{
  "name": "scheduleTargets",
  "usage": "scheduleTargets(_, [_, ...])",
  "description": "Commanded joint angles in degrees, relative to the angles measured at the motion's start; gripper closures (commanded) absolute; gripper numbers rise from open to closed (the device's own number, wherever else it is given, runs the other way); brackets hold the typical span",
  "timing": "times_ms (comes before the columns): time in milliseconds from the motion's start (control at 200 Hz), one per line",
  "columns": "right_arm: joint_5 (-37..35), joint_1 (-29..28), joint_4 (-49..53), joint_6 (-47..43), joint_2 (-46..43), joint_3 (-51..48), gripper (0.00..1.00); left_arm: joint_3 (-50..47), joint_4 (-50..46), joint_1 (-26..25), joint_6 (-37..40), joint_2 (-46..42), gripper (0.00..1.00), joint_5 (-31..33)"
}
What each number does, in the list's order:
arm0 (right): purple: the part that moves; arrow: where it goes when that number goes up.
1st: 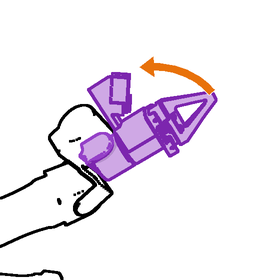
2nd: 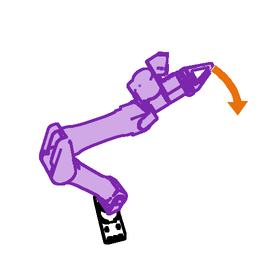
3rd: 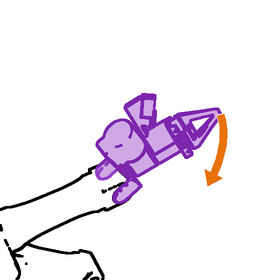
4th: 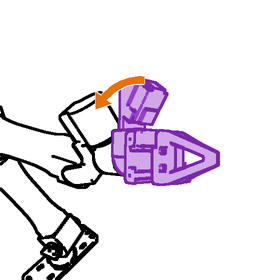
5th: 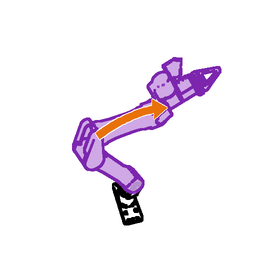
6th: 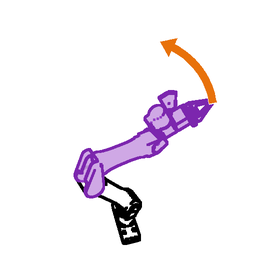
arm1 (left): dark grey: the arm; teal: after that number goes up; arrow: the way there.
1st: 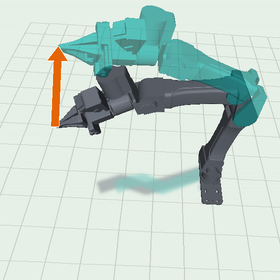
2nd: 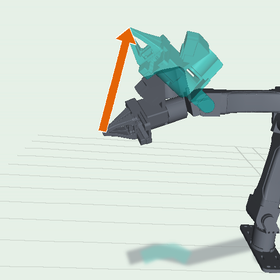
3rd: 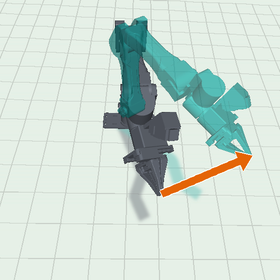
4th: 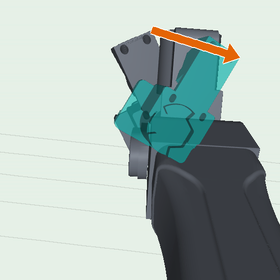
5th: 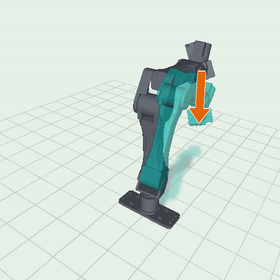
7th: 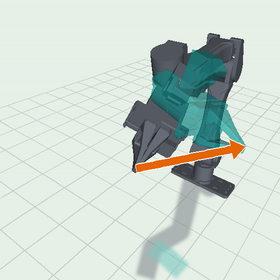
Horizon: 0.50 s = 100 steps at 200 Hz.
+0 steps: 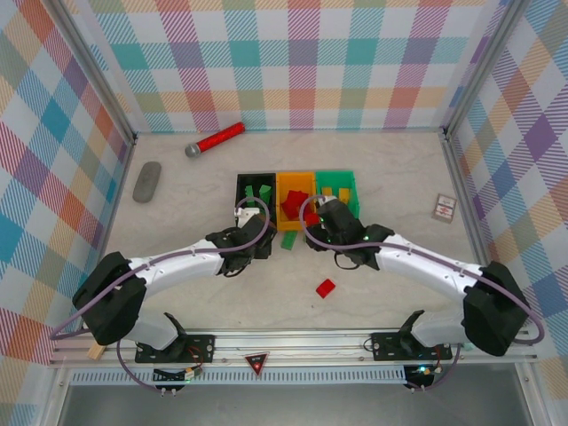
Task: Sort the legos into containers by color
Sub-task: Place the lego in the container.
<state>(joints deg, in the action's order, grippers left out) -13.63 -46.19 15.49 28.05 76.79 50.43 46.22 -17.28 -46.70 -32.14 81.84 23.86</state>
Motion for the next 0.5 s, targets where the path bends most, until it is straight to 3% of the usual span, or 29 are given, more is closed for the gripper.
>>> scheduleTargets(0, [-0.5, 0.2, -3.0, -2.9, 3.8, 4.1, 0.66, -1.3, -0.3, 0.3, -1.3, -2.1, 0.39, -0.5])
scheduleTargets(285, [0.6, 5.5, -3.1, -5.9, 17.8, 19.5, 0.60, -2.1, -1.3, 0.2, -0.9, -5.2, 0.38, -2.4])
scheduleTargets(425, [1.5, 7.8, 2.8, -7.8, 24.9, 29.0, 0.38, -2.9, -1.8, 0.2, -1.3, -6.9, 0.38, -2.5])
scheduleTargets(495, [2.2, 7.8, 2.9, -8.7, 25.5, 29.6, 0.32, -3.4, -2.1, 0.2, -1.5, -7.7, 0.38, -2.5])
